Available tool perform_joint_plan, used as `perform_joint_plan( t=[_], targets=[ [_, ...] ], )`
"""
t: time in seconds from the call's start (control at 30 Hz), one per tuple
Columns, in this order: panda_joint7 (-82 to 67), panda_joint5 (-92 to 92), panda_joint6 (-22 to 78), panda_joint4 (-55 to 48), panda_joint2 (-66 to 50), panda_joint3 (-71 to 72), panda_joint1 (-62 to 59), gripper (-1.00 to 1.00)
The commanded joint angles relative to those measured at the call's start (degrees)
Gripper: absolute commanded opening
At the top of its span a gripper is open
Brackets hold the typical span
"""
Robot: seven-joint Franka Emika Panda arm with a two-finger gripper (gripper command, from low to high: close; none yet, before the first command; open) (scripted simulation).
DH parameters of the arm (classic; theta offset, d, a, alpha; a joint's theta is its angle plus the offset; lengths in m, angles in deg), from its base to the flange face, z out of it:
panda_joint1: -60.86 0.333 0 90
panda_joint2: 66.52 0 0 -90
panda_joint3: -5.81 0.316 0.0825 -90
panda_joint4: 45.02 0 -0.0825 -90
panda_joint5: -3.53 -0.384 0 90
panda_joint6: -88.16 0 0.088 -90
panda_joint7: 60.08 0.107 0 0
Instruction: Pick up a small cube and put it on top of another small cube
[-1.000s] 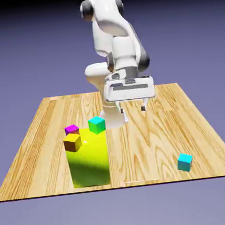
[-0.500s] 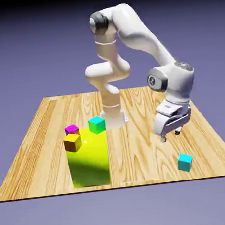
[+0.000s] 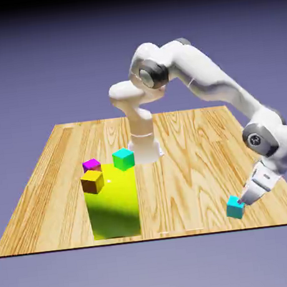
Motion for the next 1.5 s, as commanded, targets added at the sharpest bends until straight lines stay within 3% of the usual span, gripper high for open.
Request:
perform_joint_plan(
  t=[0.0,0.07,0.1,0.27,0.97,1.2,1.23,1.47],
  targets=[
    [0.57,0.74,-2.49,1.77,-0.87,-0.50,-0.38,0.00],
    [1.24,1.62,-5.42,3.85,-1.89,-1.09,-0.82,0.00],
    [1.24,1.62,-5.42,3.85,-1.89,-1.09,-0.82,-1.00],
    [-0.78,-1.56,3.11,-0.91,2.58,-0.82,-0.17,-1.00],
    [-6.08,-22.29,18.98,20.55,45.63,-34.09,-13.86,-1.00],
    [-5.44,-21.78,9.27,31.90,47.28,-34.47,-14.22,-1.00],
    [-5.44,-21.78,9.27,31.90,47.28,-34.47,-14.22,1.00],
    [-6.08,-22.29,18.98,20.56,45.63,-34.10,-13.86,1.00]
  ],
)
